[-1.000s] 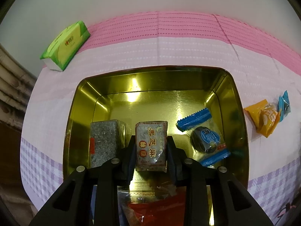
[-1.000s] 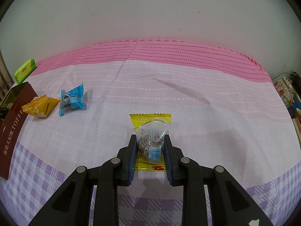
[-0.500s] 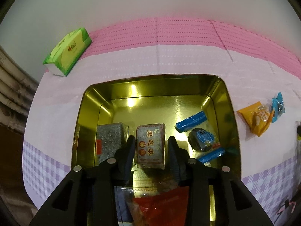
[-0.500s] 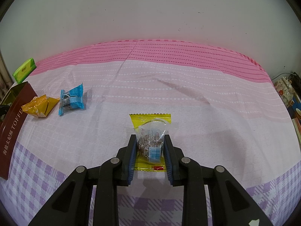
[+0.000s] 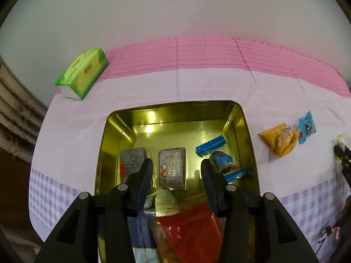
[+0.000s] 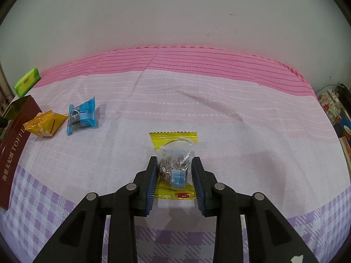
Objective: Organize snacks
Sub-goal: 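Lift the left tool up out of the gold tin, then carry the yellow candy into the gold tin and open the right tool, then move the right tool back to the table and grasp the blue-wrapped candy, then grasp the yellow triangular packet with the left tool while the right tool holds the blue candy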
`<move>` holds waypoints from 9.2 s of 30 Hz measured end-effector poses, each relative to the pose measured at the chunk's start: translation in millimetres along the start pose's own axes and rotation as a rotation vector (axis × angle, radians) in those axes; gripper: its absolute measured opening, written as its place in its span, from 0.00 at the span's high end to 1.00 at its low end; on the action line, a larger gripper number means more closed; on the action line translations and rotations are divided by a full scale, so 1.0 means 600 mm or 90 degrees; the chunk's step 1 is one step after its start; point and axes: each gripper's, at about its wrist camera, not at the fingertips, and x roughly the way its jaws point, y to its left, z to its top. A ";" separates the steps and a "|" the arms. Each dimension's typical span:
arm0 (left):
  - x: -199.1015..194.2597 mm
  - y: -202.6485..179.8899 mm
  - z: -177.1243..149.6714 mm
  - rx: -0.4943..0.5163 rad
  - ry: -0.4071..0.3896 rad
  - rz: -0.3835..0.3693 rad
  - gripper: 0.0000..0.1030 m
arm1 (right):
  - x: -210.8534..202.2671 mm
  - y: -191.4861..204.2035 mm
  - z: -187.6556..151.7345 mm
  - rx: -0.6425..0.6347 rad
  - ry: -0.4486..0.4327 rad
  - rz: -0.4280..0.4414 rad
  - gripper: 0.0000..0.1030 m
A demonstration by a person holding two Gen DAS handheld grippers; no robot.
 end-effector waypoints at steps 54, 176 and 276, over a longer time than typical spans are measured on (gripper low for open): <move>-0.074 0.177 -0.138 -0.179 -0.052 0.098 0.41 | -0.070 0.251 0.087 -0.116 -0.007 0.113 0.78; -0.052 0.222 -0.162 -0.206 -0.012 0.132 0.36 | 0.079 0.136 0.135 0.362 0.206 0.088 0.55; 0.069 -0.280 0.010 0.121 -0.047 -0.057 0.60 | 0.034 0.013 0.036 0.012 0.002 -0.014 0.71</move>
